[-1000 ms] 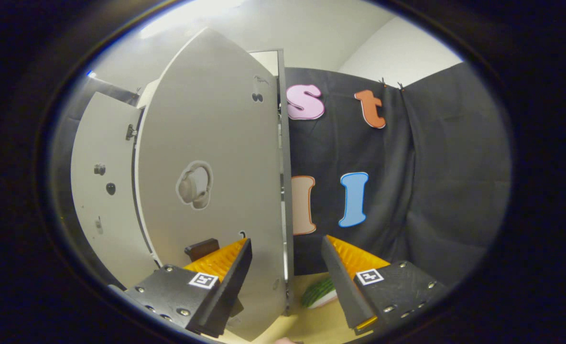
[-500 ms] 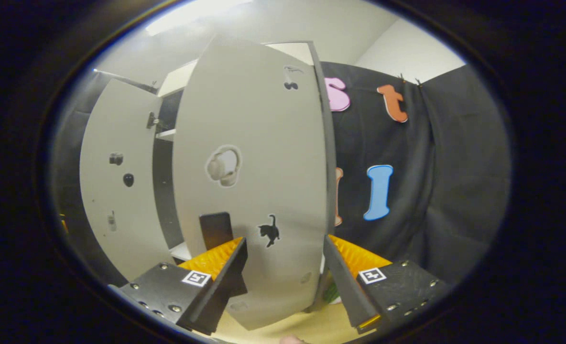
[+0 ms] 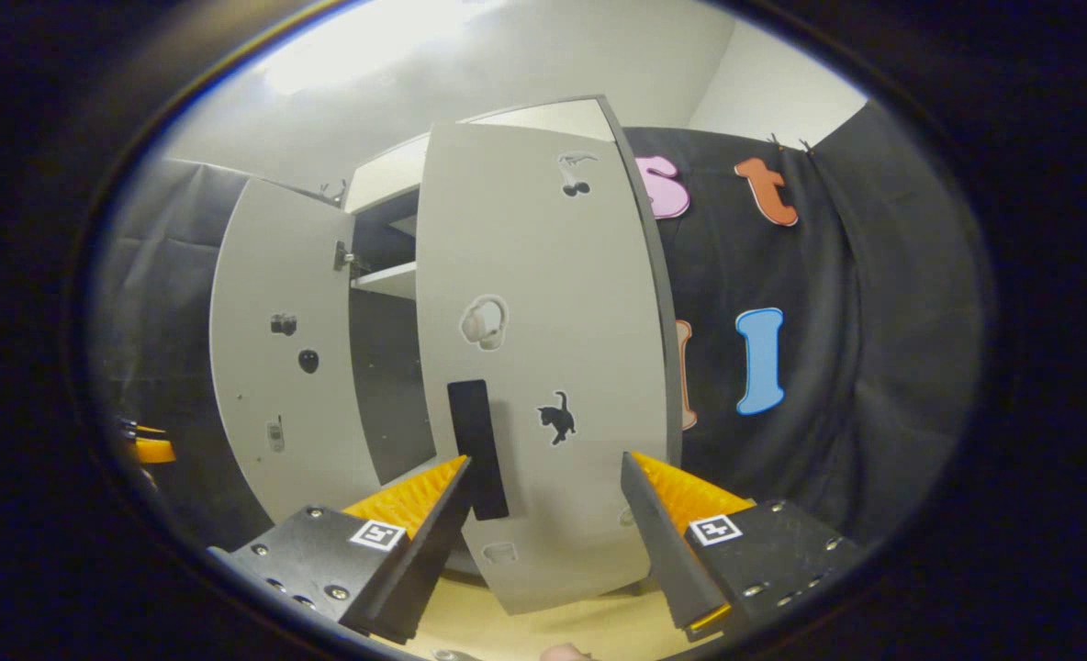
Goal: Grasp the bottle in the cabinet with the left hand and place it on the coaster, then close the right door with the right hand and the left door with the left hand.
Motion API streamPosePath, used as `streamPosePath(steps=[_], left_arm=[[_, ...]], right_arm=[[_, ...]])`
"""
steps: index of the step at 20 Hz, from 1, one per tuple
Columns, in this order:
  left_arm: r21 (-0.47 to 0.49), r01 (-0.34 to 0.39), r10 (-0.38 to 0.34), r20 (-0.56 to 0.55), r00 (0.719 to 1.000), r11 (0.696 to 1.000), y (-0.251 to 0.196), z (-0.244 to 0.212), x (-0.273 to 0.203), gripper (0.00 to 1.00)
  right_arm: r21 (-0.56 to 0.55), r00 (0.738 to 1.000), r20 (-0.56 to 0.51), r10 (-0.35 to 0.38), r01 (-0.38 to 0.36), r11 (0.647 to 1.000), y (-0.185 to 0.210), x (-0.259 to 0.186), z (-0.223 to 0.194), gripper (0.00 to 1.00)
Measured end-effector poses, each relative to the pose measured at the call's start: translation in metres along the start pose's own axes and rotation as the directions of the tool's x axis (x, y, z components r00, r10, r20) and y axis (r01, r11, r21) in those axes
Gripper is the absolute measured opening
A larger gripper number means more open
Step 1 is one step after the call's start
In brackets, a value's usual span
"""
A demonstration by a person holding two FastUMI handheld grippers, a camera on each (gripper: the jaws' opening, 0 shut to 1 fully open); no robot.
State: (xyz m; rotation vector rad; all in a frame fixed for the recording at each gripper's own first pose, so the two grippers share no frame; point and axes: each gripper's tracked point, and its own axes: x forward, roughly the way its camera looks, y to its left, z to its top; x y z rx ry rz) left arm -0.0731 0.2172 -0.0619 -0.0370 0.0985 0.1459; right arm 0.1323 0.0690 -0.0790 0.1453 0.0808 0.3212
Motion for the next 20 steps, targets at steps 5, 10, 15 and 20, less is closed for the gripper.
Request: streamPosePath(steps=[5, 10, 15, 20], left_arm=[[-0.021, -0.045, 0.045, -0.010, 0.999, 0.999, 0.053, 0.001, 0.026, 0.94], [-0.028, -0.036, 0.037, 0.026, 0.999, 0.999, 0.075, 0.008, 0.074, 0.96], [-0.024, -0.003, 0.005, 0.078, 0.997, 1.000, 0.071, 0.030, 0.121, 0.96], [-0.006, 0.046, -0.045, 0.078, 0.996, 0.999, 0.047, 0.038, 0.142, 0.93]], right_arm=[[0.042, 0.998, 0.008, 0.067, -0.068, 0.997, 0.030, -0.015, -0.008, 0.94], [0.001, 0.997, -0.004, 0.079, -0.079, 0.997, 0.041, -0.019, -0.017, 0.94], [-0.062, 0.999, -0.020, 0.032, -0.033, 0.998, 0.027, -0.033, -0.022, 0.97], [-0.066, 0.999, -0.012, 0.044, -0.045, 0.997, 0.017, -0.053, -0.016, 0.97]])
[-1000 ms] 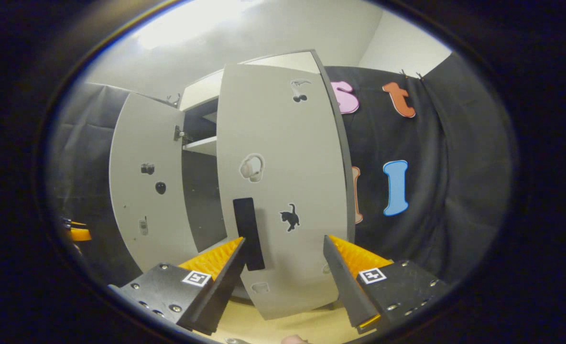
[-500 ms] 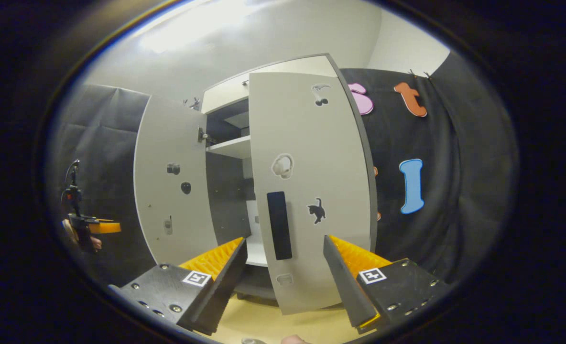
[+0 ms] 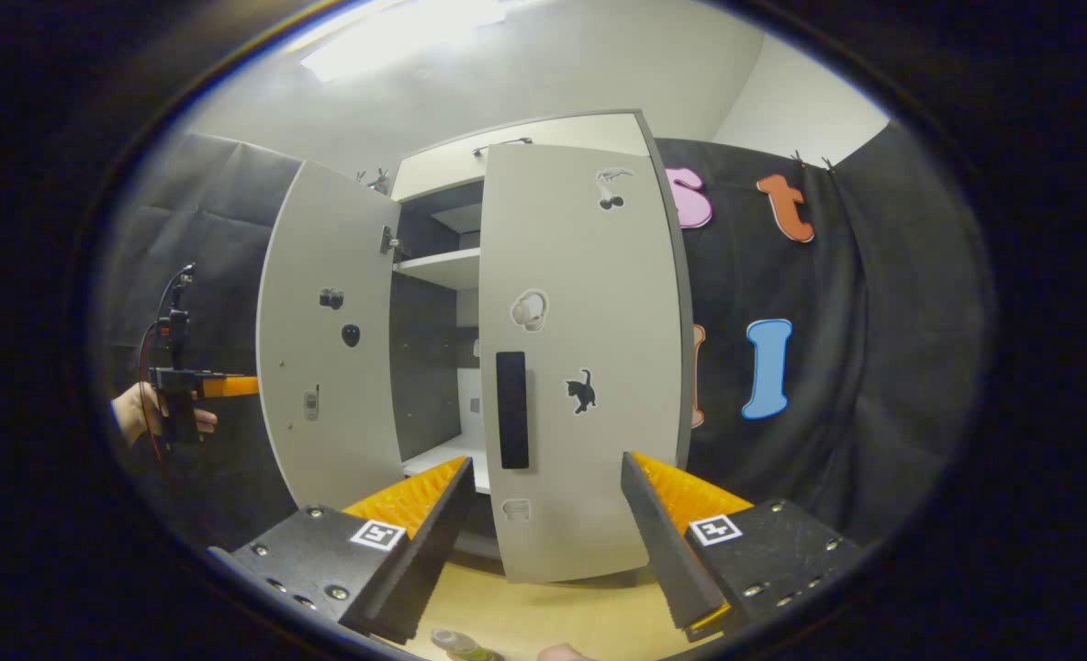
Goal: Grasp the bottle in the cabinet with the left hand and place it on the coaster, then close the right door with the right hand and the left door with the left hand.
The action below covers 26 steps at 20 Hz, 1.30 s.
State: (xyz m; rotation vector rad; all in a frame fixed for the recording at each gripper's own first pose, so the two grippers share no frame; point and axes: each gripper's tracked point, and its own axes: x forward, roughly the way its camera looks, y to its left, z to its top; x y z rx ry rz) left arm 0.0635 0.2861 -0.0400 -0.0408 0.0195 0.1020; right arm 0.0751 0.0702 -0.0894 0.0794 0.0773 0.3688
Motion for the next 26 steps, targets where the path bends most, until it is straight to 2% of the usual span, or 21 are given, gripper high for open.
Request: streamPosePath(steps=[1, 2, 3, 4, 6, 8, 9, 11, 12, 13, 17, 19, 20, 22, 25, 26], left_arm=[[0.021, 0.024, -0.024, -0.001, 1.000, 0.999, -0.010, 0.001, 0.002, 0.96], [0.033, 0.064, -0.064, 0.000, 0.998, 0.997, -0.024, 0.003, 0.005, 0.93], [0.057, 0.052, -0.052, 0.005, 0.999, 0.997, -0.024, 0.005, 0.003, 0.96], [0.060, 0.061, -0.063, 0.023, 0.998, 0.996, -0.030, 0.010, 0.011, 0.89], [-0.014, 0.098, -0.098, -0.014, 0.995, 0.995, -0.047, 0.005, 0.005, 0.89], [-0.070, 0.121, -0.124, -0.035, 0.992, 0.990, -0.057, 0.001, 0.008, 0.90], [-0.068, 0.124, -0.126, -0.026, 0.992, 0.990, -0.063, 0.003, 0.011, 0.90], [-0.043, 0.142, -0.142, -0.002, 0.990, 0.989, -0.078, 0.007, 0.010, 0.89], [-0.041, 0.148, -0.148, -0.002, 0.989, 0.988, -0.083, 0.007, 0.011, 0.93], [-0.043, 0.154, -0.154, -0.002, 0.988, 0.987, -0.088, 0.005, 0.012, 0.93], [-0.041, 0.124, -0.124, 0.017, 0.992, 0.991, -0.096, 0.012, 0.019, 0.94], [-0.087, 0.109, -0.108, 0.013, 0.994, 0.990, -0.097, 0.010, 0.026, 0.94], [-0.119, 0.105, -0.106, -0.002, 0.994, 0.987, -0.099, 0.007, 0.027, 0.94], [-0.168, 0.103, -0.107, -0.010, 0.994, 0.980, -0.101, 0.008, 0.029, 0.94], [-0.164, 0.077, -0.078, -0.003, 0.997, 0.984, -0.099, 0.013, 0.033, 0.94], [-0.158, 0.074, -0.077, -0.008, 0.997, 0.985, -0.100, 0.012, 0.033, 0.94]], right_arm=[[0.012, 1.000, 0.000, -0.004, 0.004, 1.000, -0.004, -0.003, 0.001, 0.96], [0.020, 1.000, 0.000, -0.015, 0.015, 1.000, -0.008, -0.006, 0.001, 0.94], [0.021, 1.000, 0.002, -0.023, 0.023, 1.000, -0.010, -0.009, 0.002, 0.96], [0.019, 1.000, 0.007, -0.029, 0.029, 0.999, -0.013, -0.011, 0.004, 0.97], [0.017, 1.000, 0.014, -0.023, 0.023, 1.000, -0.015, -0.011, 0.005, 0.94], [0.016, 0.999, 0.017, -0.031, 0.031, 0.999, -0.020, -0.010, 0.007, 0.97], [0.018, 0.999, 0.020, -0.043, 0.043, 0.999, -0.025, -0.009, 0.008, 0.94], [0.027, 0.998, 0.021, -0.060, 0.059, 0.998, -0.031, -0.008, 0.011, 0.97], [0.029, 0.998, 0.022, -0.062, 0.062, 0.998, -0.034, -0.008, 0.013, 0.94], [0.025, 0.997, 0.023, -0.068, 0.068, 0.997, -0.037, -0.008, 0.014, 0.94], [0.002, 0.994, 0.025, -0.108, 0.108, 0.994, -0.051, -0.010, 0.015, 0.97], [-0.005, 0.988, 0.034, -0.148, 0.148, 0.989, -0.059, -0.011, 0.016, 0.97], [-0.017, 0.983, 0.031, -0.179, 0.180, 0.984, -0.063, -0.011, 0.016, 0.94], [-0.024, 0.973, 0.022, -0.229, 0.229, 0.973, -0.066, -0.015, 0.014, 0.96], [-0.048, 0.970, 0.042, -0.238, 0.240, 0.970, -0.063, -0.020, 0.019, 0.94], [-0.043, 0.969, 0.043, -0.245, 0.247, 0.968, -0.063, -0.023, 0.017, 0.96]])
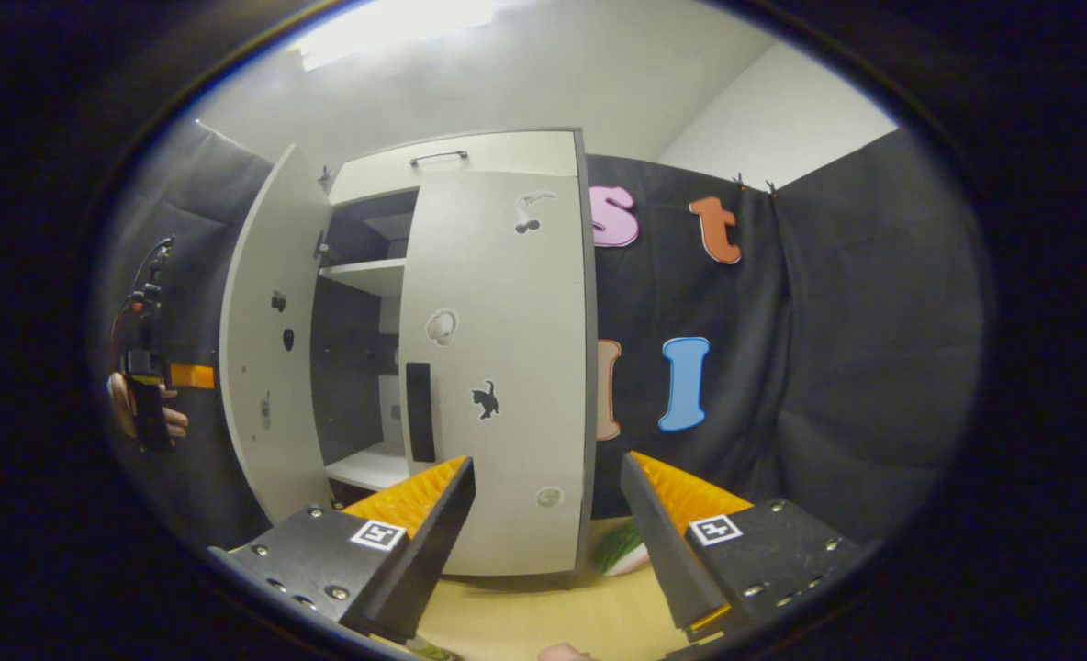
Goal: Grasp the bottle in the cabinet with the left hand and place it on the coaster, then close the right door with the right hand and the left door with the left hand.
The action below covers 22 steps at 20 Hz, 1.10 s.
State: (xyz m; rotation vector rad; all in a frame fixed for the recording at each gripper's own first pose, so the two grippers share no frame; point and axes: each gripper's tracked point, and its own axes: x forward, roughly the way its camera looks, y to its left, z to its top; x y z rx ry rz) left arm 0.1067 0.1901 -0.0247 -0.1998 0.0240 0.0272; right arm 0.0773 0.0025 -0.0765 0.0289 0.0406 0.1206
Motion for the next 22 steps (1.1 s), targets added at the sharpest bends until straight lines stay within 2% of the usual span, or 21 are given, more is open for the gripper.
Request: streamPosePath(steps=[2, 3, 4, 5, 9, 14, 17, 19, 21, 22], left_arm=[[0.019, -0.009, 0.010, -0.004, 1.000, 1.000, -0.003, 0.001, 0.000, 0.94], [0.031, -0.015, 0.015, -0.004, 1.000, 0.999, -0.004, 0.001, 0.000, 0.94], [0.037, -0.020, 0.020, -0.001, 1.000, 0.999, -0.006, 0.002, -0.001, 0.94], [0.041, -0.021, 0.021, -0.002, 1.000, 0.999, -0.008, 0.001, 0.000, 0.94], [0.067, -0.020, 0.020, -0.008, 1.000, 0.998, -0.020, 0.000, 0.003, 0.94], [0.070, -0.001, 0.002, -0.013, 1.000, 0.998, -0.051, -0.007, 0.014, 0.94], [0.094, -0.053, 0.053, 0.011, 0.999, 0.994, -0.067, -0.005, 0.009, 0.96], [0.131, -0.055, 0.051, 0.036, 0.998, 0.990, -0.081, -0.002, 0.004, 0.96], [0.165, -0.062, 0.055, 0.050, 0.997, 0.984, -0.089, 0.000, -0.004, 0.92], [0.173, -0.073, 0.064, 0.056, 0.996, 0.982, -0.088, 0.001, -0.007, 0.93]], right_arm=[[-0.009, 1.000, -0.001, -0.023, 0.023, 1.000, -0.004, -0.008, -0.001, 0.94], [-0.017, 1.000, -0.001, -0.021, 0.021, 1.000, -0.003, -0.012, -0.002, 0.97], [-0.015, 1.000, -0.003, -0.017, 0.017, 1.000, 0.001, -0.016, -0.002, 0.94], [-0.015, 1.000, 0.000, -0.008, 0.008, 1.000, 0.003, -0.020, 0.000, 0.96], [-0.002, 1.000, 0.017, 0.004, -0.004, 1.000, 0.005, -0.036, 0.013, 0.94], [0.002, 1.000, 0.018, -0.020, 0.020, 1.000, -0.002, -0.048, 0.021, 0.99], [-0.005, 0.999, 0.011, -0.036, 0.036, 0.999, -0.007, -0.051, 0.021, 0.96], [-0.003, 0.999, 0.007, -0.039, 0.039, 0.999, -0.009, -0.051, 0.023, 0.96], [0.002, 0.999, 0.006, -0.048, 0.048, 0.999, -0.011, -0.052, 0.026, 0.96], [0.004, 0.999, 0.007, -0.050, 0.050, 0.999, -0.012, -0.052, 0.028, 0.99]])
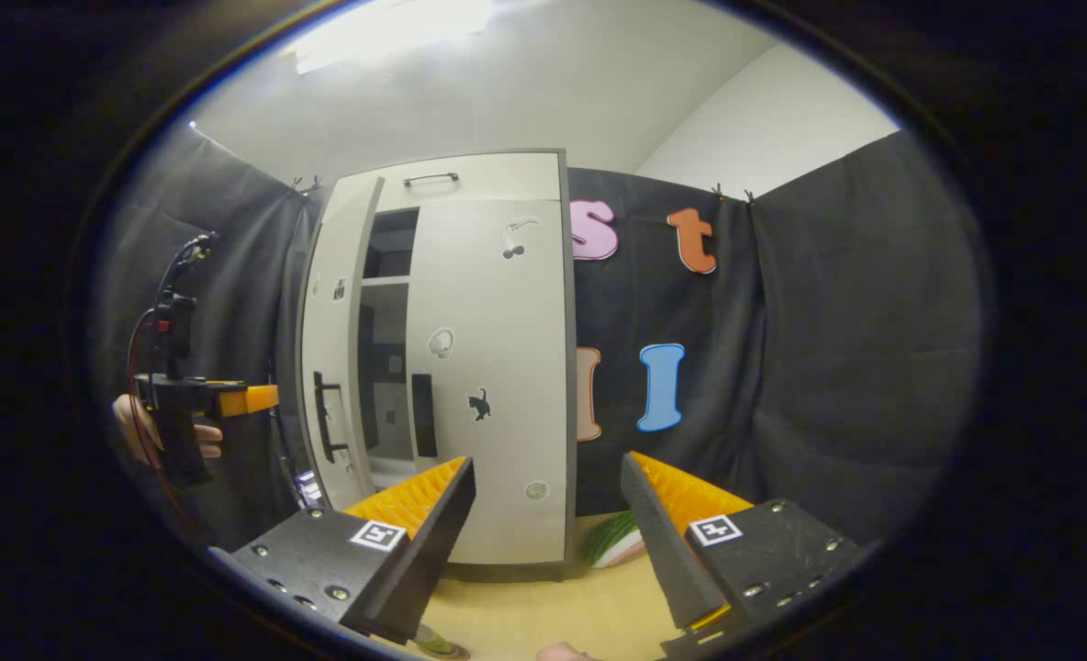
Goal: Grasp the bottle in the cabinet with the left hand and place it on the coaster, then close the right door with the right hand and the left door with the left hand.
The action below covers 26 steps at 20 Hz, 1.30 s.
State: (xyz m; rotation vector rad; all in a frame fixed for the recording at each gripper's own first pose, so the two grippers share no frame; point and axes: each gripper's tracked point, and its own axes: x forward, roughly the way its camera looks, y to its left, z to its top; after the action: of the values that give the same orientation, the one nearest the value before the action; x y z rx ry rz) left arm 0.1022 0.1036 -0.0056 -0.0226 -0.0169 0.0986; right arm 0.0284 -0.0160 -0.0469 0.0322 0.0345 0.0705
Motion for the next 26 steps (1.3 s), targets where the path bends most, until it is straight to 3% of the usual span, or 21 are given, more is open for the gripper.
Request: streamPosePath(steps=[1, 6, 11, 16, 26], left_arm=[[-0.001, 0.003, -0.003, -0.001, 1.000, 1.000, -0.001, 0.000, -0.003, 0.96], [-0.013, -0.021, 0.021, -0.005, 1.000, 1.000, -0.001, 0.003, -0.027, 0.93], [0.018, -0.020, 0.020, -0.010, 1.000, 1.000, -0.019, 0.008, -0.051, 0.96], [0.009, -0.041, 0.041, 0.011, 0.999, 0.999, -0.028, 0.011, -0.060, 0.96], [0.065, 0.024, -0.022, -0.035, 0.999, 0.998, -0.037, -0.024, -0.045, 0.96]], right_arm=[[0.000, 1.000, 0.004, 0.001, -0.001, 1.000, 0.001, 0.000, 0.003, 0.96], [-0.020, 1.000, 0.000, 0.027, -0.027, 0.999, 0.015, 0.001, 0.009, 0.96], [-0.022, 0.997, 0.009, 0.083, -0.083, 0.996, 0.035, -0.001, 0.017, 0.96], [-0.038, 0.998, -0.004, 0.060, -0.060, 0.997, 0.046, 0.002, 0.010, 0.96], [-0.016, 0.994, 0.004, 0.108, -0.108, 0.994, 0.095, 0.012, 0.007, 0.94]])
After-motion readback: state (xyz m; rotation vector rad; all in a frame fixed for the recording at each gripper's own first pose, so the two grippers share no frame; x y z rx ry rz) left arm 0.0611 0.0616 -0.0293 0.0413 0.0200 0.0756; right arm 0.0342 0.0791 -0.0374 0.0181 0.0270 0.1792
